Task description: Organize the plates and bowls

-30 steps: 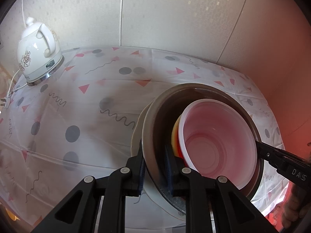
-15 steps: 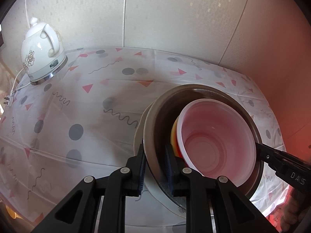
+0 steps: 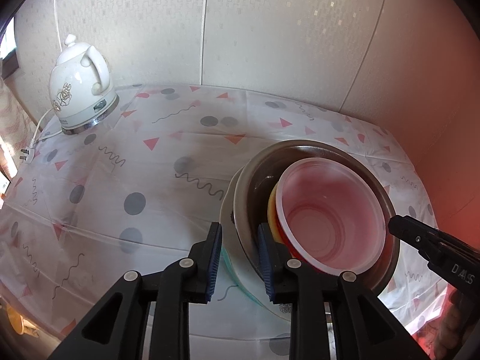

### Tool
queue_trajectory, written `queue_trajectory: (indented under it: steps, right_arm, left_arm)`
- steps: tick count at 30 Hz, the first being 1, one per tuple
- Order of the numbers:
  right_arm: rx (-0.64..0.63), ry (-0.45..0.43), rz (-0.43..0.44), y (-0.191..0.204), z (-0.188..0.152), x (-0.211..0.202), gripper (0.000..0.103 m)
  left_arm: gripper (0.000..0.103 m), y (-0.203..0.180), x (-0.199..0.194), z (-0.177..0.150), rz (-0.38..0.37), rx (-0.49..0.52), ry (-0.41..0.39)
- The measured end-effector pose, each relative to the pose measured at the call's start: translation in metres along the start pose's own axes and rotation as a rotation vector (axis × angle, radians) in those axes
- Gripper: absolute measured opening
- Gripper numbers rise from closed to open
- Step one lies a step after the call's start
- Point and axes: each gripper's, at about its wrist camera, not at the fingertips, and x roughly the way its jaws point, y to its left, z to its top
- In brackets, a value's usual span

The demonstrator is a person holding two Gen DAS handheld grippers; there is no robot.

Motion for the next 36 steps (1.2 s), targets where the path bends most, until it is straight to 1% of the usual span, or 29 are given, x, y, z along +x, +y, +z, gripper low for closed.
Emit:
queue_trajectory:
  steps: [4,6,8,10,12,13,16,18,20,25,36]
  right_arm:
    - [-0.004,-0.028,-0.04,0.001,-0.001,-0.007,0.034]
    - [-0.001,-0.056,-0.068,0.002,-0.002,-0.013,0.034]
    - [0.005,-0.091,-0.092,0.004,-0.002,-0.02,0.035]
    - [0.007,-0.121,-0.107,0.008,-0.003,-0.026,0.037]
    - [0.01,-0.142,-0.115,0.014,-0.004,-0.029,0.04]
    - [0.01,-0.151,-0.117,0.017,-0.005,-0.031,0.04]
    - [-0.019,-0.182,-0.136,0.032,-0.012,-0.034,0.045]
    - [-0.041,-0.196,-0.143,0.041,-0.016,-0.035,0.05]
    - [-0.065,-0.203,-0.157,0.05,-0.019,-0.034,0.051]
    - [-0.086,-0.206,-0.161,0.058,-0.022,-0.032,0.051]
    - [-0.101,-0.201,-0.143,0.062,-0.024,-0.032,0.052]
  left_arm:
    - [0.026,0.002,-0.012,-0.002,0.022,-0.003,-0.037]
    - [0.029,0.004,-0.018,-0.002,0.035,-0.007,-0.057]
    - [0.029,0.004,-0.025,-0.003,0.056,-0.008,-0.082]
    - [0.029,0.004,-0.034,-0.005,0.078,-0.011,-0.116]
    - [0.036,0.004,-0.042,-0.007,0.105,-0.019,-0.148]
    - [0.037,0.005,-0.046,-0.008,0.115,-0.024,-0.162]
    - [0.037,0.005,-0.056,-0.013,0.139,-0.032,-0.203]
    - [0.039,0.005,-0.061,-0.014,0.15,-0.037,-0.225]
    - [0.04,0.006,-0.066,-0.016,0.156,-0.042,-0.241]
    - [0.043,0.003,-0.071,-0.019,0.165,-0.032,-0.263]
    - [0.048,-0.003,-0.073,-0.021,0.166,-0.014,-0.271]
